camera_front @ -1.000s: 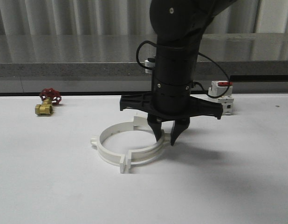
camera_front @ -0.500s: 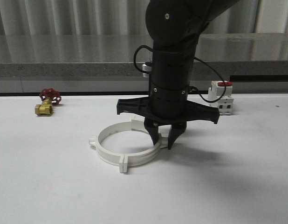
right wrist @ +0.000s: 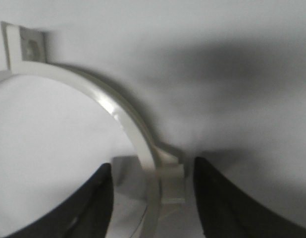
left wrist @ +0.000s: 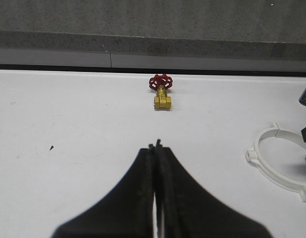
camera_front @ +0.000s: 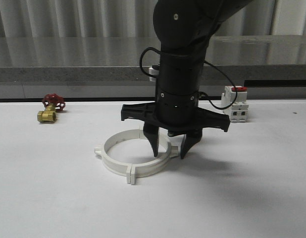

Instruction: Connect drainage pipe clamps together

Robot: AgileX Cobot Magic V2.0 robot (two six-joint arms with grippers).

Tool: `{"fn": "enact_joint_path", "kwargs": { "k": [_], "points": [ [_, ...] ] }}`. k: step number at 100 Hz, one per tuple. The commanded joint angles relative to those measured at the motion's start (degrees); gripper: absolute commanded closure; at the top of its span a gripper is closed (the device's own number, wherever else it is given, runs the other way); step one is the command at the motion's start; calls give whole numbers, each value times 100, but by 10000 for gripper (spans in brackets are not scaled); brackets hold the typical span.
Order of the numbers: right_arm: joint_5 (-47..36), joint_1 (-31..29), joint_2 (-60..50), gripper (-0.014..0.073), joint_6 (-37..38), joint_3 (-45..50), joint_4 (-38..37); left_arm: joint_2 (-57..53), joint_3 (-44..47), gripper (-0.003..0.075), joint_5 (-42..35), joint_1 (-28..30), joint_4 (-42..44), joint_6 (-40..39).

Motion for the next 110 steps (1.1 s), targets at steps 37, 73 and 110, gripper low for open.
{"fn": "enact_joint_path", "kwargs": {
  "k": [37,73,110],
  "points": [
    [-17,-6,-260,64,-361,-135,-259,28,-161,740,-438,-45,4,6],
    [-121,-54,-730,64,-1045,-135,-259,28,-161,740,-438,-45,4,6],
    [-210,-352,-1887,64,-1947,-123,-259,28,-161,740,-438,-45,4,6]
  ]
}}
